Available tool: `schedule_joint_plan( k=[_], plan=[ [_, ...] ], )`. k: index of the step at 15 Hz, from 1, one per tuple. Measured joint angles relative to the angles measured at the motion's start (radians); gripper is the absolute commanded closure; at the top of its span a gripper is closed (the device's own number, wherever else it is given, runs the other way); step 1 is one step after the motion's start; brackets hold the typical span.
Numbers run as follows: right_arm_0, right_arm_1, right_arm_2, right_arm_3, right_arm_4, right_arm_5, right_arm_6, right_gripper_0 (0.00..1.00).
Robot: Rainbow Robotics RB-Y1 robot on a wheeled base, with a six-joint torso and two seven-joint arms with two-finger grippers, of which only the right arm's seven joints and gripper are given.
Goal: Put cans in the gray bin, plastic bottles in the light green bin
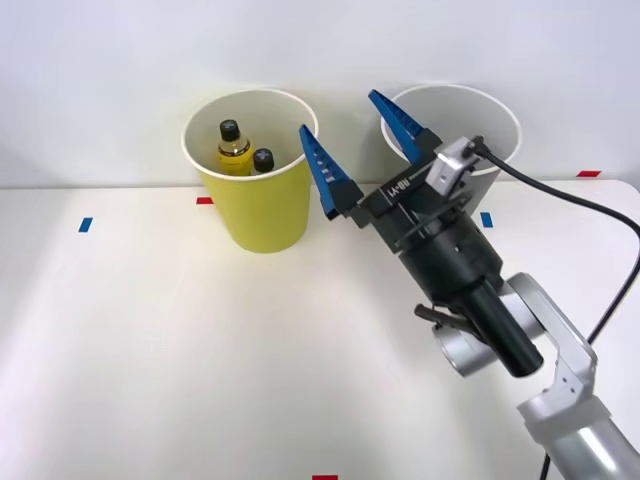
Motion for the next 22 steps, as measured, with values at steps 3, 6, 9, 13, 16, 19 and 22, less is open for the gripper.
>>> schedule_joint_plan(
  k=[3,6,9,13,16,19,22],
  plan=[
    [0.16,-0.029,-0.01,-0.083,-0.007,-0.037,0.012,0.0],
    [0.293,-0.05,-0.04,-0.102,-0.036,-0.127,0.029,0.0],
    [0.393,-0.072,-0.076,-0.103,-0.085,-0.184,0.048,0.0],
    [0.511,-0.086,-0.124,-0.104,-0.126,-0.207,0.06,0.0],
    [0.59,-0.06,-0.165,-0.103,-0.137,-0.218,0.061,0.0],
    [0.641,-0.04,-0.19,-0.103,-0.124,-0.234,0.061,0.0],
    [0.692,-0.039,-0.204,-0.103,-0.117,-0.242,0.062,0.0]
  ],
)
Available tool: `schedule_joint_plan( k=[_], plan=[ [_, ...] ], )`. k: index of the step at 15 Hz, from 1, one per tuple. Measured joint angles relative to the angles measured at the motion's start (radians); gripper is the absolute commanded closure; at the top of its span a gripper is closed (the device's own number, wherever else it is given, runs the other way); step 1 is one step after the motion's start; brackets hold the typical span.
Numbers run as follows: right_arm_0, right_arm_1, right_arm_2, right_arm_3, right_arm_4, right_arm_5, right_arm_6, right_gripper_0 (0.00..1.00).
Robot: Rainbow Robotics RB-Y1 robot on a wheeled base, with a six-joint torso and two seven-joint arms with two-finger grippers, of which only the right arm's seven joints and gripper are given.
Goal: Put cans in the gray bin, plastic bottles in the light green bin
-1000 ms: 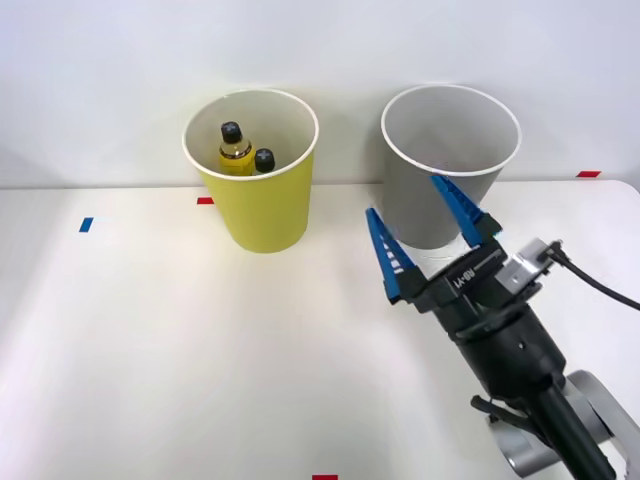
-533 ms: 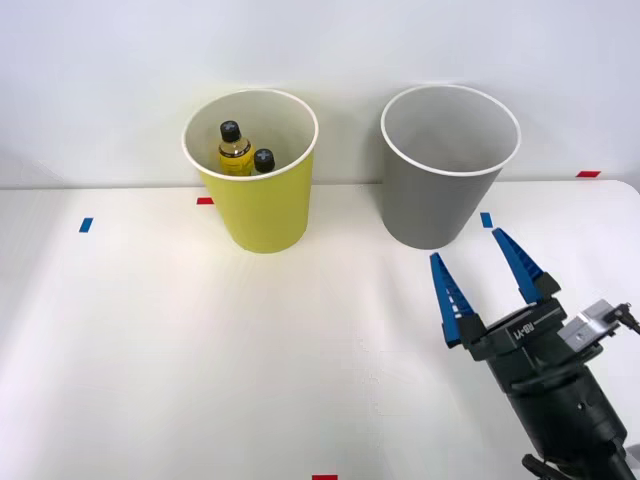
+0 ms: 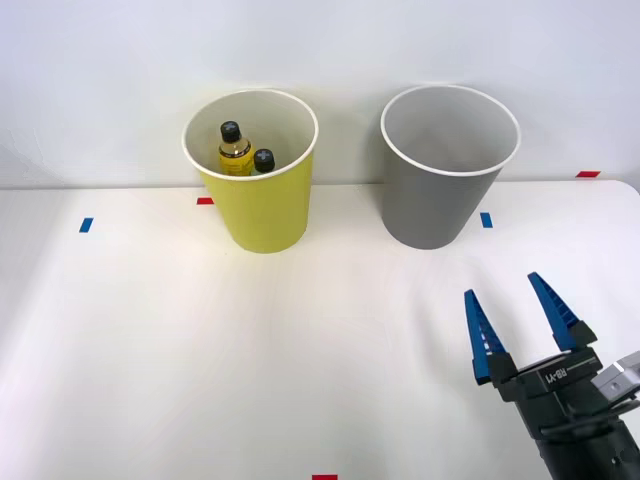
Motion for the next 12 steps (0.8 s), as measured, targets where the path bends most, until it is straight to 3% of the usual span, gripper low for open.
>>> schedule_joint_plan(
  k=[8,12],
  plan=[
    [0.121,0.011,-0.029,0.001,0.049,0.033,0.011,0.0],
    [0.133,0.101,-0.037,0.02,0.068,0.086,0.038,0.0]
  ],
)
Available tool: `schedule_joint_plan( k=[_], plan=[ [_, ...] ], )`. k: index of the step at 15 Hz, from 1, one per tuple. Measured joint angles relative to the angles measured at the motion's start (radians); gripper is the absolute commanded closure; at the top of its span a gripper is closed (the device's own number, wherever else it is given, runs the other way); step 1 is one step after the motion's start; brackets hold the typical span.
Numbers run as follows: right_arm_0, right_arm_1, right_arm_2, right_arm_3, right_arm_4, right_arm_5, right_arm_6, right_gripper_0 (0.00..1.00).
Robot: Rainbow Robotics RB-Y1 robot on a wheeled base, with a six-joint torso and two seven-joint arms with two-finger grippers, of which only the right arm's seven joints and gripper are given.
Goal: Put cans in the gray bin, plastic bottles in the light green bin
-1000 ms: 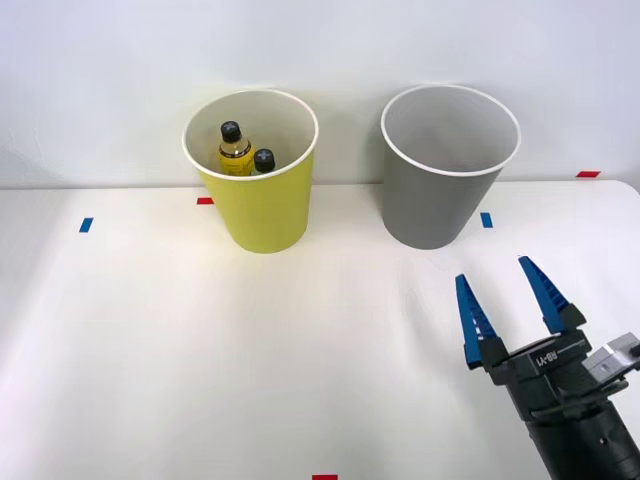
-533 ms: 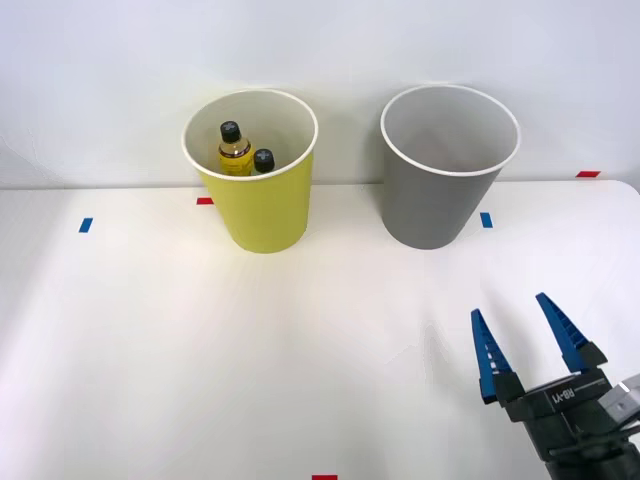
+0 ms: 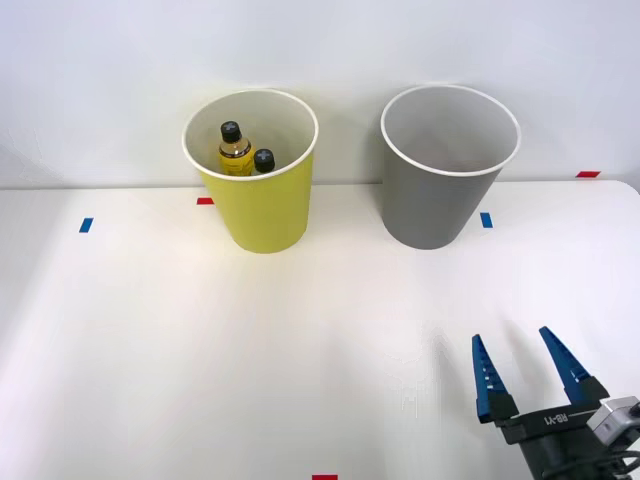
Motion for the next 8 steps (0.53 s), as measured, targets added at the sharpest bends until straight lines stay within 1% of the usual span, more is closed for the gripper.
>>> schedule_joint_plan(
  k=[1,3,5,8],
  plan=[
    [-0.003,0.034,-0.006,0.028,0.009,-0.021,0.018,0.0],
    [-0.018,0.082,-0.027,0.079,0.035,-0.066,0.122,0.0],
    [-0.024,0.1,-0.031,0.095,0.042,-0.078,0.197,0.0],
    [0.021,0.104,-0.018,0.098,0.035,-0.119,0.24,0.0]
  ],
)
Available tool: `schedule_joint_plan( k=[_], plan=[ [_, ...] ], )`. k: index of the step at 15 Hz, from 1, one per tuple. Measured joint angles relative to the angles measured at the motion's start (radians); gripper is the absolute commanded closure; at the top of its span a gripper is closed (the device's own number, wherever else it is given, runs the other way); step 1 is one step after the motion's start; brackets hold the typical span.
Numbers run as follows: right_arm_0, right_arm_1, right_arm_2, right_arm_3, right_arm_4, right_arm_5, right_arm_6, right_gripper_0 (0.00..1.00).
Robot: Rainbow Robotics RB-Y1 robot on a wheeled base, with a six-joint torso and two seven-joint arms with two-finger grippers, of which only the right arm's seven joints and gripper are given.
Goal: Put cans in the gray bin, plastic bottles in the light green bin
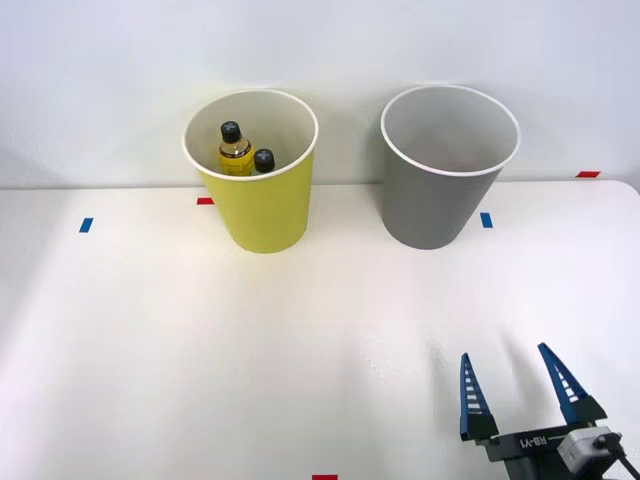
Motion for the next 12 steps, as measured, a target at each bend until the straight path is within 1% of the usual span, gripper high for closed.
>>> schedule_joint_plan(
  k=[4,6,9,10,12],
  plan=[
    [0.063,-0.019,0.071,0.001,-0.082,-0.053,0.035,0.0],
    [0.086,-0.022,0.094,0.001,-0.123,-0.066,0.116,0.0],
    [0.135,-0.033,0.142,0.001,-0.238,-0.087,0.254,0.0],
    [0.15,-0.035,0.152,0.001,-0.264,-0.094,0.279,0.0],
    [0.169,-0.036,0.157,0.001,-0.282,-0.097,0.286,0.0]
  ],
)
